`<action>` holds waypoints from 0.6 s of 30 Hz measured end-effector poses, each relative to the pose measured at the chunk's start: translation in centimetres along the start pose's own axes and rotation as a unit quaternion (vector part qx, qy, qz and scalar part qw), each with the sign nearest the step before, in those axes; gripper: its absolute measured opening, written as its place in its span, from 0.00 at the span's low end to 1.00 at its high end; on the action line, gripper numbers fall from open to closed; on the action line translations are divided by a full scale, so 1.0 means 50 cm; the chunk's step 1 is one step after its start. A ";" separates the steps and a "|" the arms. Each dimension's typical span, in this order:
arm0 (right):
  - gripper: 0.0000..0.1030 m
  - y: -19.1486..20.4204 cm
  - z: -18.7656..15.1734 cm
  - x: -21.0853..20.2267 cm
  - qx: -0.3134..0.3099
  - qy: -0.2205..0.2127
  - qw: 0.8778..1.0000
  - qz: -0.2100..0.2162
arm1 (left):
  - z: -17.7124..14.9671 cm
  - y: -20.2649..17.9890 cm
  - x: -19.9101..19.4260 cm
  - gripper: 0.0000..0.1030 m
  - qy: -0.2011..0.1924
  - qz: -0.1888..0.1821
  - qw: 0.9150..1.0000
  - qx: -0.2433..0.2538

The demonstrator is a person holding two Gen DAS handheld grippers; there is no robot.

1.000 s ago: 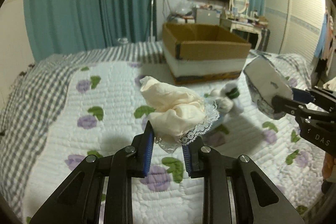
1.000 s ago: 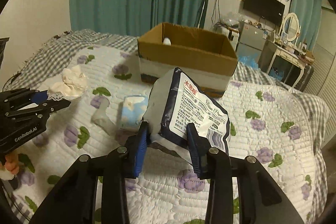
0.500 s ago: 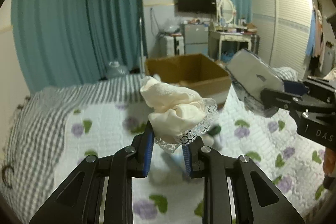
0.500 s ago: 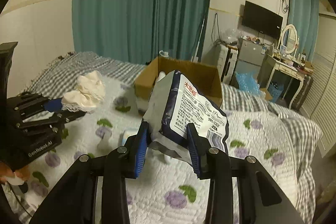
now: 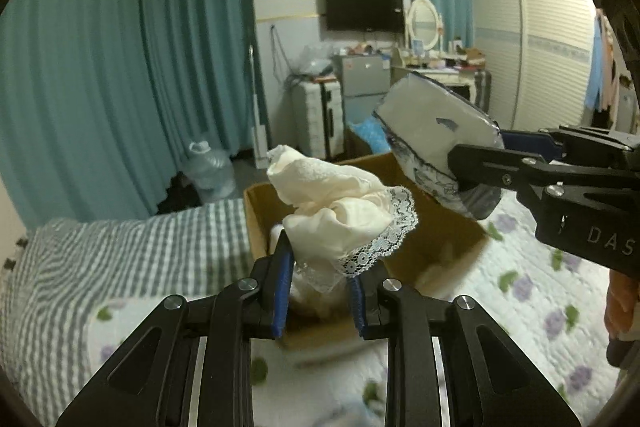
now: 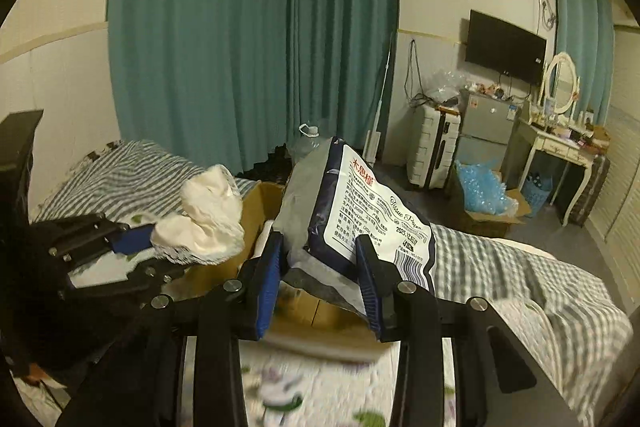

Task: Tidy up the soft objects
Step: 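Carry the lace cloth and tissue package into the box and release both, then move both tools back toward the remaining items on the quilt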

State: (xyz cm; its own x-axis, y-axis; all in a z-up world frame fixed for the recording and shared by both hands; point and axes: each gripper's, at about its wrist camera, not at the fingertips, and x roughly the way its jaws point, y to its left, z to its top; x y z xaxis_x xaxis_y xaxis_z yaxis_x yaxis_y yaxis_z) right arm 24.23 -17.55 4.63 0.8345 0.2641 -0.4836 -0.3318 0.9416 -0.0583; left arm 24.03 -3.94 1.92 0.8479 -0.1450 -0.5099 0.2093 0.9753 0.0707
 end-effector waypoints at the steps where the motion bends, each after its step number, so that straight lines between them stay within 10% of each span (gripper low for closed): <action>1: 0.35 -0.009 0.007 0.026 0.004 0.002 1.000 0.004 | 0.001 0.004 0.022 0.26 0.003 0.005 1.000 -0.002; 8: 0.38 -0.046 0.000 0.169 0.028 0.015 0.999 0.027 | -0.011 0.012 0.149 0.28 0.045 0.013 0.999 0.003; 12: 0.61 -0.036 -0.016 0.193 0.023 0.015 0.999 0.025 | -0.019 0.007 0.151 0.81 0.039 0.033 0.999 0.001; 18: 0.72 -0.037 0.003 0.119 0.028 -0.014 1.000 -0.001 | 0.011 0.009 0.063 0.84 0.009 0.049 0.999 -0.009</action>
State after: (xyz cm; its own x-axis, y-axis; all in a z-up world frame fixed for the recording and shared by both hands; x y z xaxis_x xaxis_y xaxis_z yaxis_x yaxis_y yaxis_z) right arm 29.86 -17.70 1.98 0.8474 0.2673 -0.4588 -0.3060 0.9520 -0.0104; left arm 27.05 -4.04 0.80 0.8545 -0.0461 -0.5175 0.1171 0.9875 0.1053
